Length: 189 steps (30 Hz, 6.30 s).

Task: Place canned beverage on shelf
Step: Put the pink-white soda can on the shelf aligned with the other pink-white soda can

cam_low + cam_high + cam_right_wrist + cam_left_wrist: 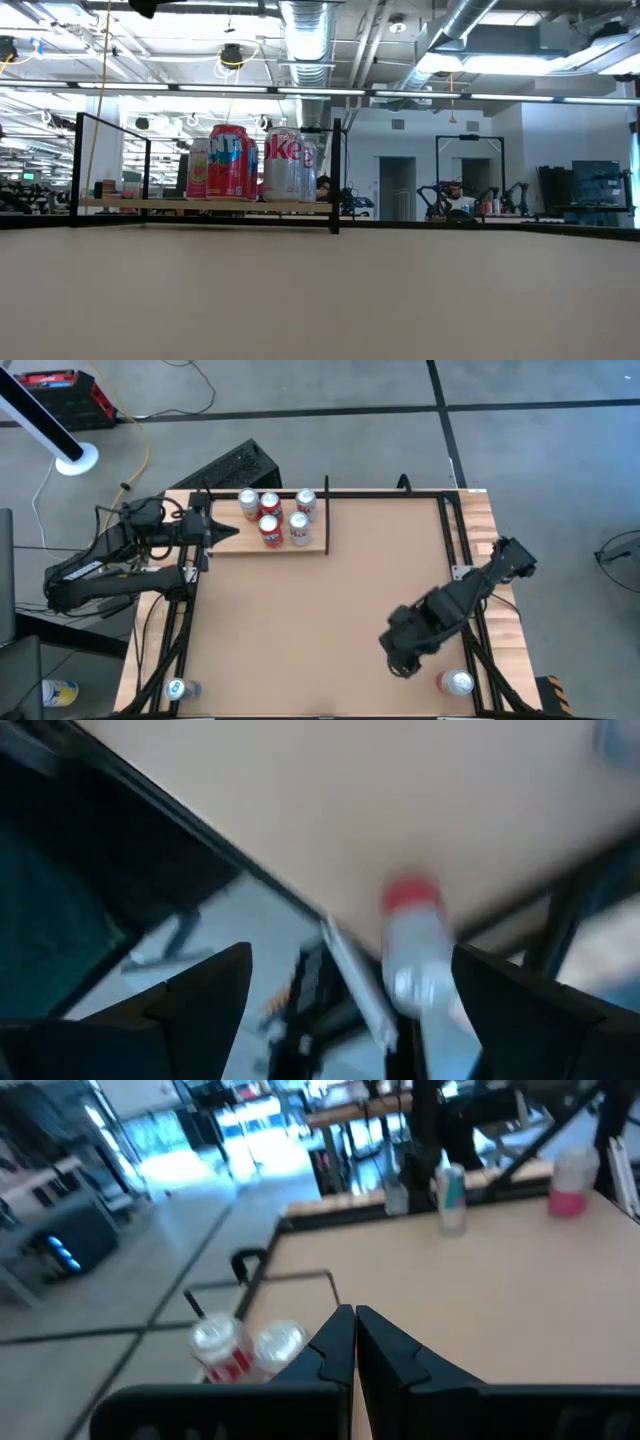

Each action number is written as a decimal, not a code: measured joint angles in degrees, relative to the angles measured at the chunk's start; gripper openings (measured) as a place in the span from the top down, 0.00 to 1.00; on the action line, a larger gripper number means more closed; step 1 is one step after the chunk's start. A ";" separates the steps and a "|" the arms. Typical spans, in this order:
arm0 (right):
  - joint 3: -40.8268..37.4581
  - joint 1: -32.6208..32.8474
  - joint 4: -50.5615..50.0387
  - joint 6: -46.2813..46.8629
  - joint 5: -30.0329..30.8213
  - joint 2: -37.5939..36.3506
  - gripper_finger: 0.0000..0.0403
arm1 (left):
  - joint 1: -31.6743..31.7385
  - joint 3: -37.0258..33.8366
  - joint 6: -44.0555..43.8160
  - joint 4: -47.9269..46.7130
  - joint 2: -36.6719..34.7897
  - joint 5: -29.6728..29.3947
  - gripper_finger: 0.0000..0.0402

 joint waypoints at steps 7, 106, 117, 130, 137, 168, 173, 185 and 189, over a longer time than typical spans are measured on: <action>-12.24 7.08 9.17 14.39 -8.42 -4.02 0.09 | -0.02 -0.02 2.40 0.76 1.69 -1.66 1.00; 6.19 -34.03 87.63 -92.98 16.18 32.02 0.35 | 0.07 -0.70 5.00 -3.30 3.11 -1.63 1.00; 24.96 -40.03 87.99 -92.52 15.77 43.82 0.52 | 0.18 -0.72 6.97 -1.76 0.50 -19.35 1.00; 25.98 -37.44 73.42 -93.48 14.50 39.36 0.76 | 0.13 -0.70 5.07 -2.96 -6.84 -15.58 1.00; 26.05 -32.80 41.85 -95.65 18.99 28.73 0.84 | 0.13 -0.68 -8.30 -12.45 -2.23 -7.53 1.00; -54.50 -19.81 86.28 -94.18 34.19 -28.06 0.94 | -15.19 6.23 -54.88 -55.77 22.54 -4.83 1.00; -65.40 -20.54 99.64 -98.23 34.21 -29.72 0.93 | -16.64 6.23 -57.71 -55.16 24.81 -10.18 0.99; -65.64 -22.39 99.96 -99.88 35.64 -31.98 0.94 | -16.91 6.19 -65.20 -51.93 34.62 -12.41 0.65; -65.67 -22.34 99.98 -96.97 35.60 -31.79 0.93 | -16.52 6.19 -61.61 -49.16 38.01 -12.75 0.48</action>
